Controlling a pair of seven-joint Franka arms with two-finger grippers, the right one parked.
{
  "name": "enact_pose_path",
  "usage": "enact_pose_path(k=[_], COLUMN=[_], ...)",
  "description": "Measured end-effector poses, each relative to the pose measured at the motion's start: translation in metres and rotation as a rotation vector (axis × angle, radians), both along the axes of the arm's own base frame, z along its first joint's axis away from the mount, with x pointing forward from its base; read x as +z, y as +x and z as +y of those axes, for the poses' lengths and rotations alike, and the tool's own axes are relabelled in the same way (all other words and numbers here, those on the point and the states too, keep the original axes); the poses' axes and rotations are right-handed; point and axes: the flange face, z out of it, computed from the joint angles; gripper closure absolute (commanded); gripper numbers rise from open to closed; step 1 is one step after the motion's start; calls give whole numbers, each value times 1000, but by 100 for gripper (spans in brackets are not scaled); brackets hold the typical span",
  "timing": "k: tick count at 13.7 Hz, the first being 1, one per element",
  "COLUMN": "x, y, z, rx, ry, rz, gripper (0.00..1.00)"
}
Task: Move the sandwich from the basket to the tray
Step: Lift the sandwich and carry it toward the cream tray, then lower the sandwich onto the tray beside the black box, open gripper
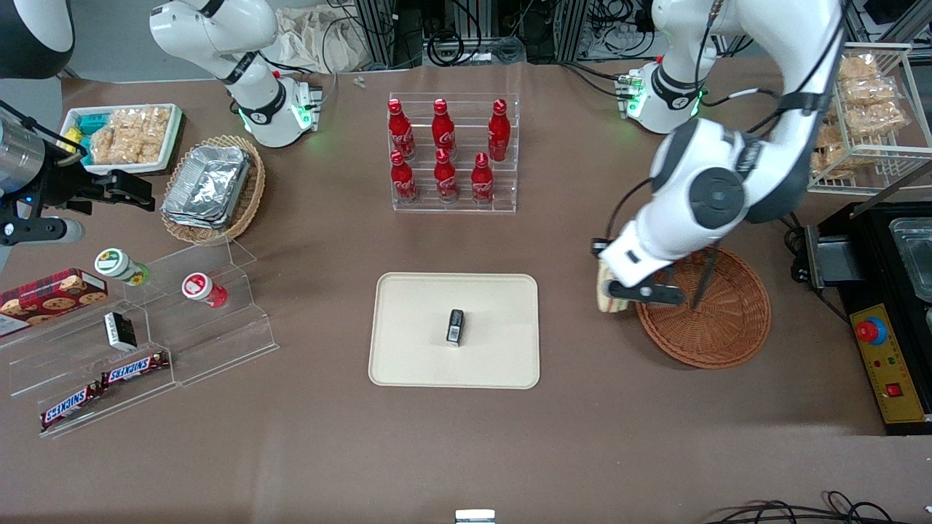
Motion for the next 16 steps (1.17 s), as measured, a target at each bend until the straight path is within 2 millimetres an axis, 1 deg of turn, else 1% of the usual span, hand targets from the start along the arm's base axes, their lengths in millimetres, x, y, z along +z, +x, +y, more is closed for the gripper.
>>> enact_pose_path(k=[1, 2, 3, 4, 5, 6, 7, 8, 9, 10, 12, 13, 14, 16], x=[-10, -26, -45, -67, -91, -113, -130, -148, -155, -161, -173, -179, -183, -185], y=[-5, -11, -14, -14, -11, -5, 2, 15, 22, 30, 40, 41, 42, 42], z=[-27, -54, -74, -88, -95, -97, -98, -102, -105, -106, -108, -109, -110, -112], rx=[5, 11, 11, 4, -4, -7, -8, -8, -8, -11, -18, -17, -15, 13], ry=[3, 7, 7, 2, -9, -21, -28, -36, -39, -41, -41, -48, -55, -58], rz=[-24, -55, -86, -112, -131, -140, -142, -140, -142, -149, -161, -165, -167, -165], gripper=[100, 100, 100, 100, 100, 100, 100, 94, 89, 75, 26, 11, 0, 0])
